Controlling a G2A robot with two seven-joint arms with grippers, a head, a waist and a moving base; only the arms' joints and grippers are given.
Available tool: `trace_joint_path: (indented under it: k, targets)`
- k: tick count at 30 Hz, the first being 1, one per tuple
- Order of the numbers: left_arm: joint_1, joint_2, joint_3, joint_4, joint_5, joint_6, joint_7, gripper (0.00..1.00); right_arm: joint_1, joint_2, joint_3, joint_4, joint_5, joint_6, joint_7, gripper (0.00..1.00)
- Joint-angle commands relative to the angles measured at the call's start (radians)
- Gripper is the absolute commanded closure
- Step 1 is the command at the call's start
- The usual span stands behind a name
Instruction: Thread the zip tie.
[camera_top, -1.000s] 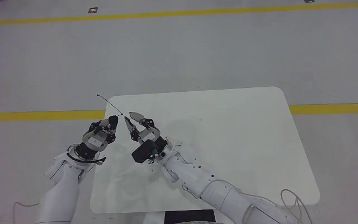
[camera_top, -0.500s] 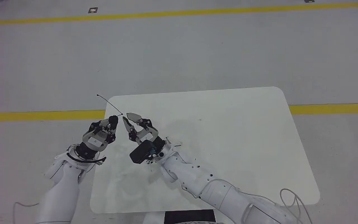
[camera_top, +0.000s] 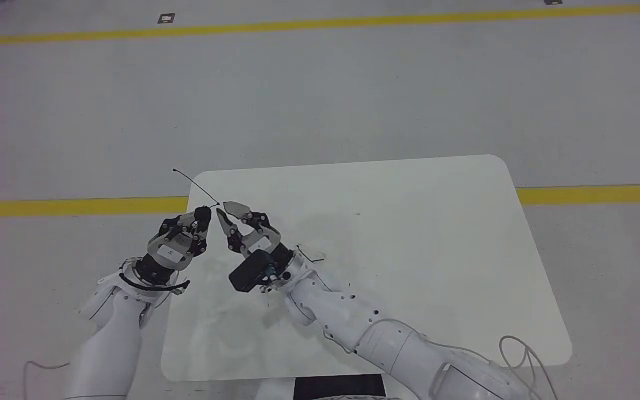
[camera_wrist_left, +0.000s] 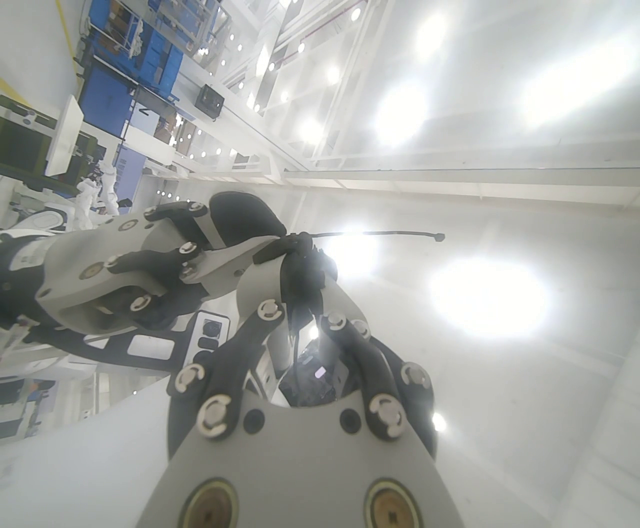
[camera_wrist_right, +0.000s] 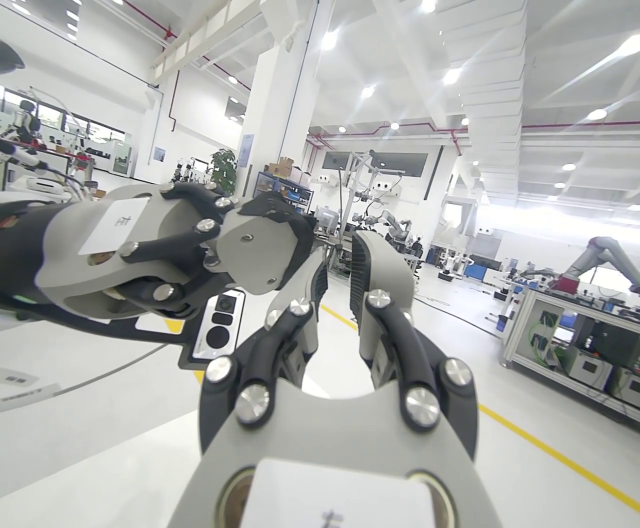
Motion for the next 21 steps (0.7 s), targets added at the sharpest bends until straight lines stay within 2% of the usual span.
trace_joint_path:
  k: [1,21]
  targets:
    - [0.0,0.0,0.0,0.0,0.0,0.0,0.0,1.0,0.001,-0.001,0.002,0.002,0.0,0.0,0.0,0.87]
    - [0.0,0.0,0.0,0.0,0.0,0.0,0.0,1.0,0.012,-0.013,0.006,0.025,0.0,0.0,0.006,0.9]
